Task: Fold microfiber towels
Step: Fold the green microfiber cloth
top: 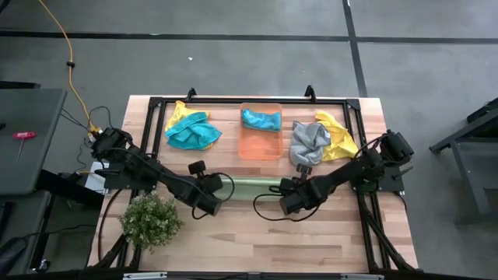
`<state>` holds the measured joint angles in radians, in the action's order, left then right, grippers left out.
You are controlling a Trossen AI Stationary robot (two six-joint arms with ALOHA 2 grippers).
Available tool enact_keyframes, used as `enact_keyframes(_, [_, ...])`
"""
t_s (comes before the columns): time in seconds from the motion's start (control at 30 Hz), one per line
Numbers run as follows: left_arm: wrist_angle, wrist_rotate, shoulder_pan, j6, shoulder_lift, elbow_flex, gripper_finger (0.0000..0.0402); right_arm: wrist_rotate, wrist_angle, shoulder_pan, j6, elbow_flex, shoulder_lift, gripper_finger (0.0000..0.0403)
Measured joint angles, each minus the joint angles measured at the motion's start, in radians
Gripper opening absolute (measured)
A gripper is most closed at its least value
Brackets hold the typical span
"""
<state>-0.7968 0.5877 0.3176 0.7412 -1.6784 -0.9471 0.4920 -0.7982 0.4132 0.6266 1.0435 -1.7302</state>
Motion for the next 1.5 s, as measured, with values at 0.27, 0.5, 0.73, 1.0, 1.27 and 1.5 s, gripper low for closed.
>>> enact_keyframes(0.27, [0.018,0.001,-0.032,0.042,-0.019,0.04,0.0,0.035,0.014,-0.002,0.03,0.0,0.0,0.0])
enact_keyframes(0.5, [0.044,0.014,-0.039,0.042,-0.041,0.042,0.0003,0.031,0.011,-0.013,0.055,0.0,0.0,0.0])
enact_keyframes(0.73, [0.042,0.023,-0.039,0.015,-0.039,0.042,0.0014,0.031,0.014,-0.023,0.048,0.0,0.0,0.0001])
enact_keyframes(1.0, [0.038,0.029,-0.039,-0.012,-0.039,0.042,0.0033,0.039,0.012,-0.023,0.03,0.0,0.0,0.007])
enact_keyframes(1.27, [-0.013,0.0,-0.043,-0.122,-0.034,0.021,0.0079,0.111,-0.04,-0.013,-0.033,0.01,0.001,0.015])
enact_keyframes(1.5, [-0.091,0.057,-0.034,-0.205,0.029,-0.037,0.0122,0.151,-0.055,0.056,-0.057,-0.008,0.047,0.0156])
